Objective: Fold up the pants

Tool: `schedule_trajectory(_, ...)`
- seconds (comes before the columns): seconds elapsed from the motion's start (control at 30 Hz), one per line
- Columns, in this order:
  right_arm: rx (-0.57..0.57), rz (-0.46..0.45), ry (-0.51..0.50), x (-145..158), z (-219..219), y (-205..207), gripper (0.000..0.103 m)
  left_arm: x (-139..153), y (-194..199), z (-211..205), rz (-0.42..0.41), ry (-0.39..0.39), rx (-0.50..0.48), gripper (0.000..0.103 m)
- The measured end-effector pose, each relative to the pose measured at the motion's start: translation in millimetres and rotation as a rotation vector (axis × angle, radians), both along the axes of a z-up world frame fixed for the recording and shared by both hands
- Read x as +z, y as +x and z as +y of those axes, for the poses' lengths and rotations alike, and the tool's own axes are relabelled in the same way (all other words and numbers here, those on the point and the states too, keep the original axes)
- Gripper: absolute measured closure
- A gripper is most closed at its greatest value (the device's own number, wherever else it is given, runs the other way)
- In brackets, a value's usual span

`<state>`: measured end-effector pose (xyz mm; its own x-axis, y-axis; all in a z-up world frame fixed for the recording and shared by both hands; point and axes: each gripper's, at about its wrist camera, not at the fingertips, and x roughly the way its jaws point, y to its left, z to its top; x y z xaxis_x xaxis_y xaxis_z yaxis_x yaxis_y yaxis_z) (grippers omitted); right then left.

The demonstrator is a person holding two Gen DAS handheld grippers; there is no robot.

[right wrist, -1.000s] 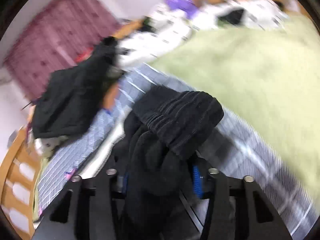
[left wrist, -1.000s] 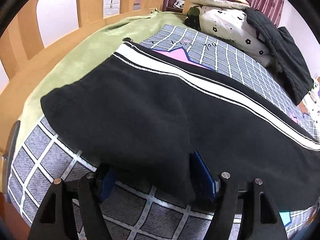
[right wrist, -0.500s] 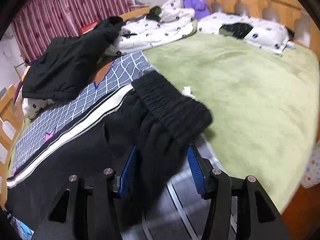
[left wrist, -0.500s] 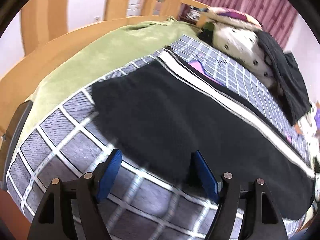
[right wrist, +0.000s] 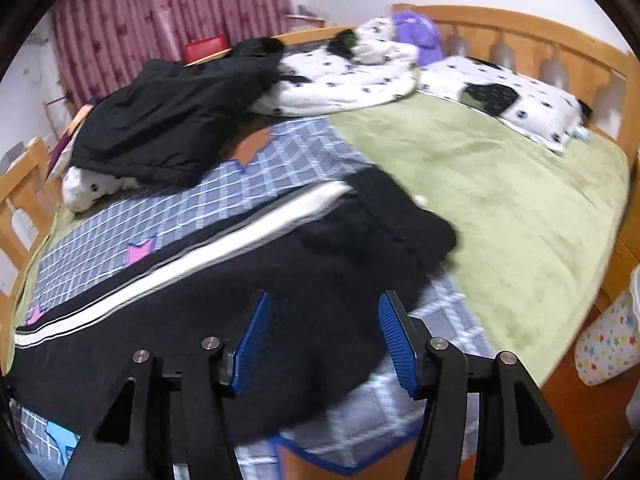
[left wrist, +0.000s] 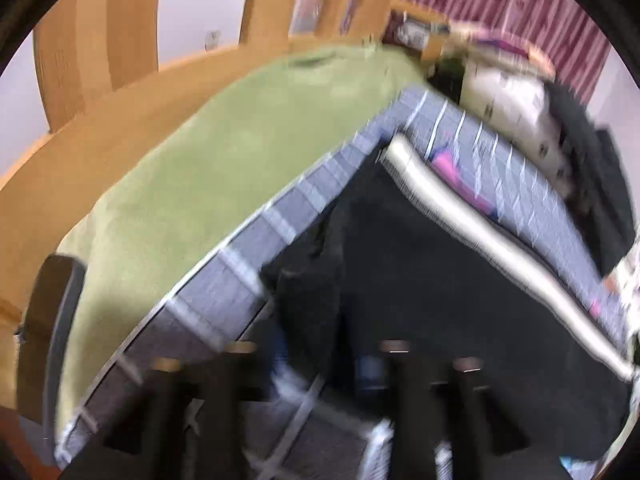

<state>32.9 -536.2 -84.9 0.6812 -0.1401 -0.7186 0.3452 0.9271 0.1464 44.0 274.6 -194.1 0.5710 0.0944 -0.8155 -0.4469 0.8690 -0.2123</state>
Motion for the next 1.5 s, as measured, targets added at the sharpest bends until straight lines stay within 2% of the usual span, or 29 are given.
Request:
schedule_trajectory(0.03, 0.019, 0.002, -0.002, 0.8, 9.0, 7.1, 0.046, 1.1, -6.0, -3.8, -0.009, 0.000, -0.055, 0.051)
schedule_trajectory(0.07, 0.036, 0.006, -0.006, 1.1, 16.2, 13.3, 0.046, 3.2, -11.0, -7.5, -0.015, 0.004, -0.086, 0.042)
schedule_trajectory(0.1, 0.066, 0.009, -0.017, 1.7, 27.9, 22.3, 0.045, 5.7, -18.7, -15.4, -0.024, 0.004, -0.139, 0.039)
schedule_trajectory(0.13, 0.098, 0.011, -0.032, 2.2, 40.4, 31.8, 0.043, 6.3, -23.5, -22.4, -0.027, -0.016, -0.186, 0.039)
schedule_trajectory(0.2, 0.163, 0.012, -0.073, 1.9, 63.6, 50.4, 0.039, 8.0, -31.5, -42.3, -0.033, -0.108, -0.305, 0.039)
schedule_trajectory(0.23, 0.200, 0.009, -0.094, 1.1, 75.6, 59.8, 0.038, 11.9, -33.4, -53.5, -0.045, -0.120, -0.334, 0.039)
schedule_trajectory(0.33, 0.304, 0.017, -0.123, -8.9, 108.6, 95.1, 0.036, 30.1, -25.3, -75.9, -0.090, -0.076, -0.383, 0.039)
schedule_trajectory(0.43, 0.372, 0.053, -0.106, -22.0, 135.7, 131.1, 0.036, 51.3, 7.4, -88.8, -0.129, -0.023, -0.369, 0.039)
schedule_trajectory(0.57, 0.471, 0.033, -0.120, -29.0, 170.1, 160.7, 0.036, 66.5, 63.5, -84.5, -0.095, 0.118, -0.257, 0.039)
schedule_trajectory(0.7, 0.581, 0.050, -0.174, -38.9, 196.8, 183.3, 0.036, 61.2, 116.0, -70.1, -0.046, 0.165, -0.218, 0.039)
schedule_trajectory(0.83, 0.679, 0.079, -0.195, -52.4, 207.4, 200.0, 0.036, 45.9, 155.3, -57.9, 0.006, 0.254, -0.176, 0.039)
schedule_trajectory(1.0, 0.717, 0.155, -0.220, -81.7, 209.1, 226.3, 0.037, 38.9, 169.5, -46.4, 0.039, 0.249, -0.171, 0.043)
schedule_trajectory(1.1, 0.780, 0.222, -0.211, -93.1, 210.8, 227.8, 0.051, 34.7, 170.1, -44.9, 0.040, 0.236, -0.167, 0.049)
schedule_trajectory(1.13, 0.799, 0.219, -0.219, -93.4, 211.5, 224.8, 0.061, 32.1, 170.1, -43.3, 0.041, 0.226, -0.164, 0.052)
schedule_trajectory(1.17, 0.831, 0.220, -0.220, -93.3, 213.6, 220.4, 0.068, 28.7, 170.1, -41.7, 0.046, 0.228, -0.150, 0.059)
schedule_trajectory(1.2, 0.849, 0.227, -0.211, -94.0, 215.1, 218.3, 0.085, 25.9, 170.6, -40.8, 0.054, 0.241, -0.132, 0.068)
schedule_trajectory(1.23, 0.849, 0.228, -0.215, -94.4, 216.6, 217.2, 0.093, 24.0, 173.3, -39.0, 0.065, 0.254, -0.120, 0.074)
schedule_trajectory(1.27, 0.838, 0.224, -0.234, -94.4, 219.3, 216.2, 0.095, 23.7, 173.5, -38.3, 0.070, 0.257, -0.118, 0.078)
schedule_trajectory(1.33, 0.819, 0.196, -0.249, -88.2, 220.3, 213.6, 0.100, 33.9, 164.3, -36.7, 0.021, 0.236, -0.114, 0.080)
schedule_trajectory(1.4, 0.787, 0.079, -0.225, -64.1, 212.9, 204.3, 0.100, 49.1, 152.8, -35.9, -0.046, 0.241, -0.122, 0.083)
schedule_trajectory(1.43, 0.779, 0.047, -0.209, -56.4, 209.7, 201.5, 0.100, 57.0, 148.1, -34.8, -0.079, 0.255, -0.112, 0.092)
schedule_trajectory(1.5, 0.773, -0.044, -0.191, -40.4, 203.6, 194.7, 0.100, 63.6, 148.4, -27.9, -0.105, 0.264, -0.073, 0.097)
